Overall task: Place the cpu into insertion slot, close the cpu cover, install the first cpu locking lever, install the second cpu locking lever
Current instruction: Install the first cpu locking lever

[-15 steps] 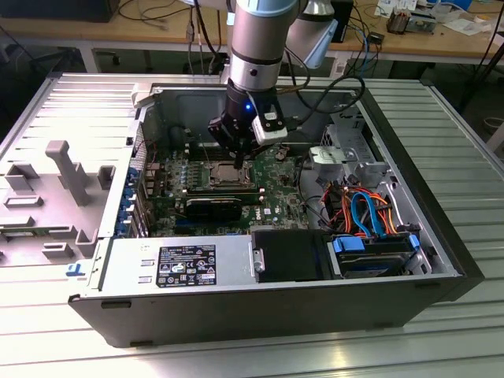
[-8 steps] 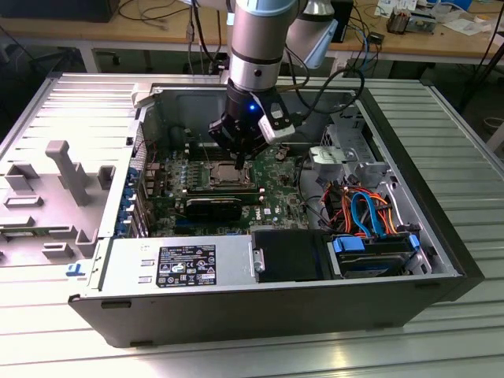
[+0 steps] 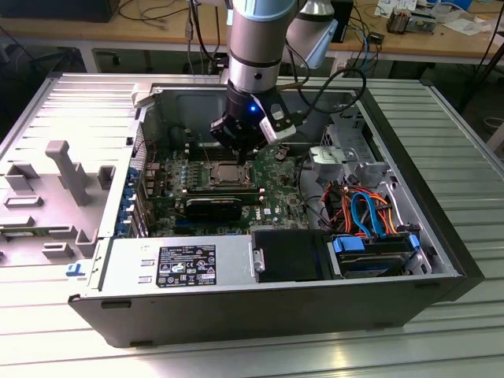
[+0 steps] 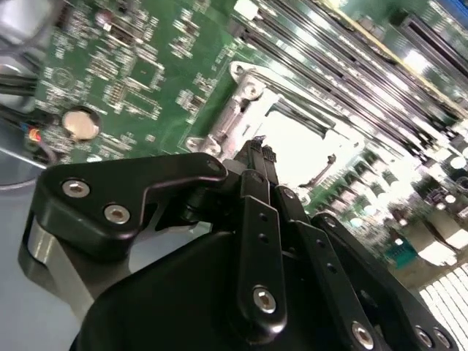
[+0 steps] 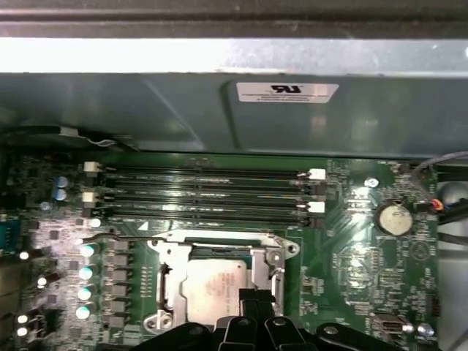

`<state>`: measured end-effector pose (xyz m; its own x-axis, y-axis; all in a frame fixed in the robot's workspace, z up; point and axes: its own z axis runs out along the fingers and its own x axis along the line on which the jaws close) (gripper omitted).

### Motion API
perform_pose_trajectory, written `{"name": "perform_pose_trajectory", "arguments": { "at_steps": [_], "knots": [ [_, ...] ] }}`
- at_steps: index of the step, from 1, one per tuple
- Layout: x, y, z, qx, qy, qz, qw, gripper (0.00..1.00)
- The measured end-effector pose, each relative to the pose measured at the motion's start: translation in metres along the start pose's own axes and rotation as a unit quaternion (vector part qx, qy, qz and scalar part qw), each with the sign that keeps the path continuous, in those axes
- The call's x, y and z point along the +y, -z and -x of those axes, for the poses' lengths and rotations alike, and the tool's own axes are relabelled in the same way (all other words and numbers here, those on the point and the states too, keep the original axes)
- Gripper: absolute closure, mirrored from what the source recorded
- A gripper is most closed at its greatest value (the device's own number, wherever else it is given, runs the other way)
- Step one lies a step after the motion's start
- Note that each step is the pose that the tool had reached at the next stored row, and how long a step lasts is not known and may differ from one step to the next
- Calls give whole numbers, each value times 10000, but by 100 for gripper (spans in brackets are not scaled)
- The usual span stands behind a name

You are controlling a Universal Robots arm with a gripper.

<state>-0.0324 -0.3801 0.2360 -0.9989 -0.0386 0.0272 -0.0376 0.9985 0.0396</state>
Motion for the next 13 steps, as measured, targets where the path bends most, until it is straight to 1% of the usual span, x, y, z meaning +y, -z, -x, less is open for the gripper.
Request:
{"name": "perform_pose_trajectory", "arguments": {
  "at_steps": [1,2,6,7,8,11,13],
  "knots": [
    [0,-1,-1,-78,3,-3,10000,89],
    [0,-2,-1,-128,5,-3,9999,89],
    [0,-1,-2,-131,5,-10,9999,89],
    [0,0,-2,-127,-7,-115,9999,89],
    [0,-1,-2,-126,-13,-135,9998,89],
    [0,-1,-2,-127,-21,-136,9998,89],
    [1,5,-15,-131,-44,-136,9998,89]
  ]
}}
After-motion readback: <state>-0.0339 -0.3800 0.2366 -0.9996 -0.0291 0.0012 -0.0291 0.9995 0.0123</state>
